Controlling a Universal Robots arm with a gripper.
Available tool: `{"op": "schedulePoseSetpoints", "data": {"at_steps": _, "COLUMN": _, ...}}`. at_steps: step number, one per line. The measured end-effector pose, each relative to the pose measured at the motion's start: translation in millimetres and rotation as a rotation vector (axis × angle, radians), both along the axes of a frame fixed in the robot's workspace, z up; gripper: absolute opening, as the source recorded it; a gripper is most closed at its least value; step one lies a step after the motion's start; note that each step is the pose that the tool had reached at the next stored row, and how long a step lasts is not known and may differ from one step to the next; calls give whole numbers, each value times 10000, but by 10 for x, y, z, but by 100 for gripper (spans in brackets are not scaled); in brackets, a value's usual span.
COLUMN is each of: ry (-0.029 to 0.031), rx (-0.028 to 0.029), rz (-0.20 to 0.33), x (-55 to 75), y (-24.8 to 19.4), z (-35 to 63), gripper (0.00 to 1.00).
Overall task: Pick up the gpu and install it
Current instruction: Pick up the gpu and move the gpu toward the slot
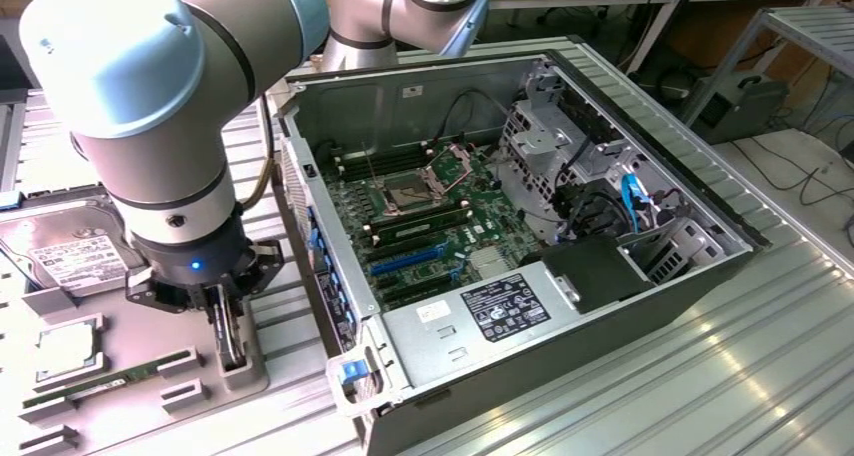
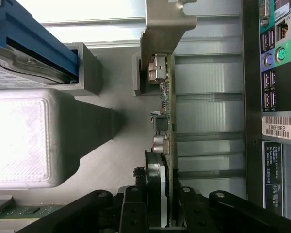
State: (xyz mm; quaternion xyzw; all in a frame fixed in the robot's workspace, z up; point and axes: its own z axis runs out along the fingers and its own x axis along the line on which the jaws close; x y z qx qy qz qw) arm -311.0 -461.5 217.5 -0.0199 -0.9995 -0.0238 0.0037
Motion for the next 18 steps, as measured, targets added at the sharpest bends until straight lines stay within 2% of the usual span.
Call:
{"op": "schedulePoseSetpoints", "data": {"at_steps": 12, "ry": 0, "rx": 1, "rz": 0, "x": 0, "y": 0, "z": 23, "gripper": 29}}
{"op": "schedulePoseSetpoints", "data": {"at_steps": 14, "ry": 1, "rx": 1, "rz": 0, "x": 0, "y": 0, "z": 86, "gripper": 29}}
{"op": "schedulePoseSetpoints", "data": {"at_steps": 15, "ry": 1, "rx": 1, "rz": 0, "x": 0, "y": 0, "z": 170, "gripper": 29}}
{"op": "schedulePoseSetpoints", "data": {"at_steps": 18, "ry": 1, "rx": 0, "rz": 0, "x": 0, "y": 0, "z": 336, "gripper": 29}}
